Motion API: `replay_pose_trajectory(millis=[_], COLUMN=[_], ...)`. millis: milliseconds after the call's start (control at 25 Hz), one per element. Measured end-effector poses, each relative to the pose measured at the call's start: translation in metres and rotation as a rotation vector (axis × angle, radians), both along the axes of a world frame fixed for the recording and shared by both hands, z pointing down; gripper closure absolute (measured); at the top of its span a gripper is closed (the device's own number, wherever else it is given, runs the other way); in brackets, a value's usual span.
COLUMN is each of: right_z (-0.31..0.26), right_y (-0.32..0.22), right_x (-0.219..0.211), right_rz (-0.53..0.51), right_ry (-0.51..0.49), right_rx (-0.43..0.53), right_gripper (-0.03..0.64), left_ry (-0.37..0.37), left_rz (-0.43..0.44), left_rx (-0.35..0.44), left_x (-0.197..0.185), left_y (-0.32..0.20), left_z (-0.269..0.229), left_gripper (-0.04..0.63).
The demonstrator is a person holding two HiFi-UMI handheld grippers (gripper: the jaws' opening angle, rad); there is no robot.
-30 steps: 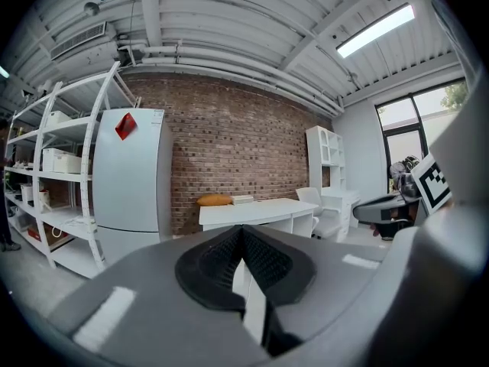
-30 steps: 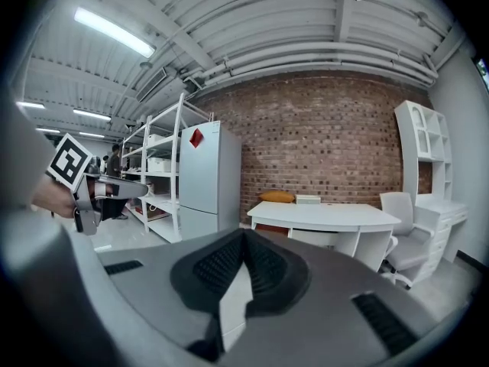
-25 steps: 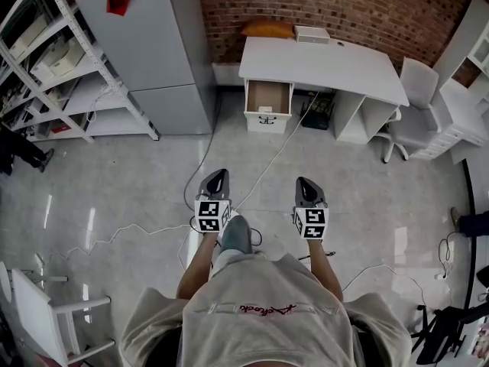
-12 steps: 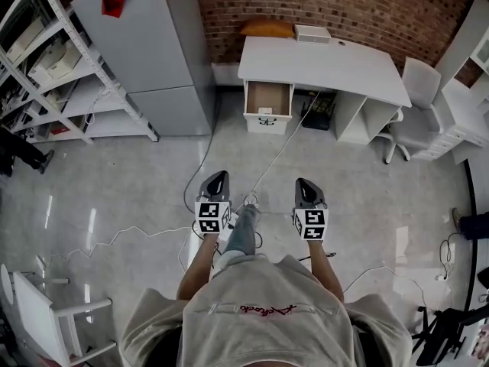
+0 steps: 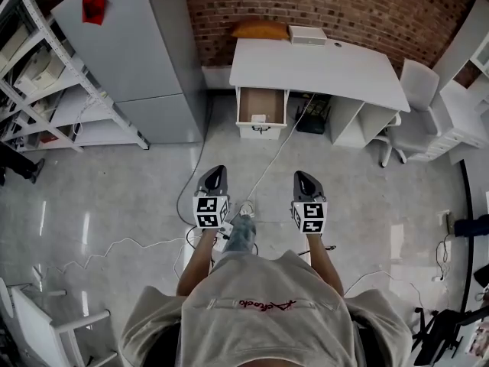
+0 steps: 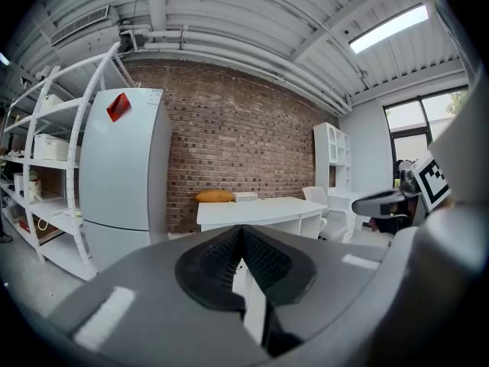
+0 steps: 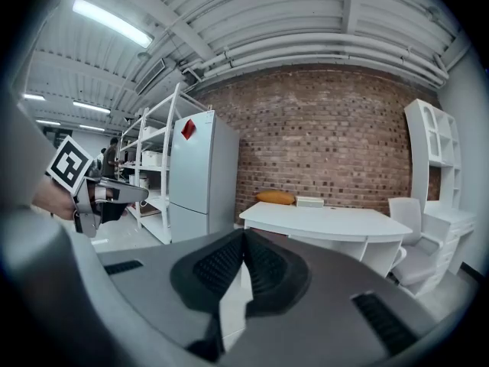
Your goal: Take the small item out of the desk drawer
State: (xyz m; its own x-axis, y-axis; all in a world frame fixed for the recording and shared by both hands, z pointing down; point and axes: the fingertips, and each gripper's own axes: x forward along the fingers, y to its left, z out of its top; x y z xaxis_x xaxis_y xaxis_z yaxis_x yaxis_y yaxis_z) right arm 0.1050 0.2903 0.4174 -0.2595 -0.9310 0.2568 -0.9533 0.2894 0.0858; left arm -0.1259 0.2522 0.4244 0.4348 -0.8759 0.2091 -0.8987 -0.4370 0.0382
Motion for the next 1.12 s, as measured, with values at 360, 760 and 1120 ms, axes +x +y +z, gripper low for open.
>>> replay_pose_trajectory(millis=[360,760,1120], right_z=[-0.003,-0.014,-0.018], right_y=[-0.102,-0.213,-0.291], right_x=[-0.003,-0.010,-0.008], right_rz=[-0.009,-0.007,0.016], right_ry=[0.014,0.016,0.026], right_rx=[-0.008,-0.008,0.002], right_gripper=[0.606,0.606,0.606], left_ry=[0.016,0.016,0.030], left_rz=[0.002,0.011,0.038], left_rx=[-0.005,-0.015,-0.013], left_x=[0.002,-0.003,0.000], left_y=[-0.106,-0.217,-0.299], left_z=[-0.002,-0.008,-0.009], left_gripper=[0.586,0.586,0.586])
